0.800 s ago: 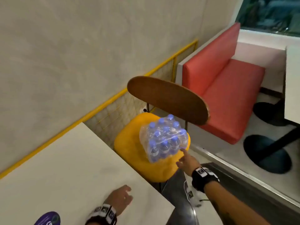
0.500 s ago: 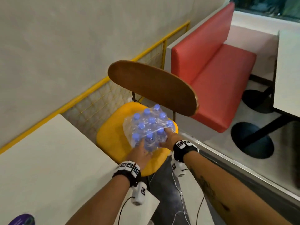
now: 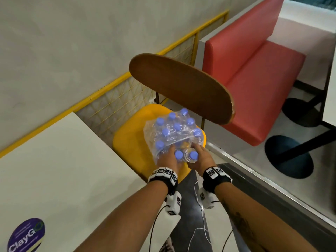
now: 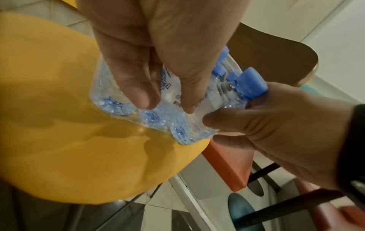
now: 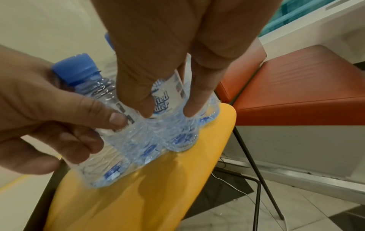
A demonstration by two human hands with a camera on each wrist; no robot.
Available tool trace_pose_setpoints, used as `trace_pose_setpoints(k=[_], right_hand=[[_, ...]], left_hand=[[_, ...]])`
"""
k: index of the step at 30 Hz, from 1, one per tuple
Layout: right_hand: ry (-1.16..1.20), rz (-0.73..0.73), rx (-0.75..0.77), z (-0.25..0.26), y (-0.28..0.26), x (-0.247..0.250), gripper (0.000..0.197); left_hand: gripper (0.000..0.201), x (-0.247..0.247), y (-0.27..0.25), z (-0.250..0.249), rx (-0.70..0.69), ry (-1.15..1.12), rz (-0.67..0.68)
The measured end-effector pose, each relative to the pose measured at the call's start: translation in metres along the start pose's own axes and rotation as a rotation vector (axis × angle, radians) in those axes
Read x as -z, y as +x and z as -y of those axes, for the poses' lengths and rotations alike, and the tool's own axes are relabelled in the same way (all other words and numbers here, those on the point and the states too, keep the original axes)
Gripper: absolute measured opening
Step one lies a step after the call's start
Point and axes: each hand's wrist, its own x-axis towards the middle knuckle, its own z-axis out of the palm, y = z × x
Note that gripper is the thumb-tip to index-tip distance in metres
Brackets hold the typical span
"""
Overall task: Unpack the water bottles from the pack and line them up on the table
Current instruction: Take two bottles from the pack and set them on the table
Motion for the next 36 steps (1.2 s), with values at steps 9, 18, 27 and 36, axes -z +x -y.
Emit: trace_pose_setpoints(k=[9, 18, 27, 36], right_hand=[[-0.038, 0.035, 0.149, 0.045, -0.083, -0.011, 0.058], [-0.067, 0.474, 0.520, 0.223, -0.173, -0.157, 0.038], [-0.108, 0.838, 0.757, 0.363, -0.271, -0.353, 0.060], [-0.246, 0.794, 0.818, 0.420, -0.328, -0.453, 0.050]], left_hand=[[0.059, 0.073, -0.084, 0.045, -0.010, 0.024, 0.093], [0.032, 0.186, -0.255, 0.257, 0.345, -0.040, -0.095], [0.034, 0.274, -0.437, 0.426, 0.757, -0.232, -0.398], [0.025, 0.308, -0.473, 0.489, 0.827, -0.305, -0.429]])
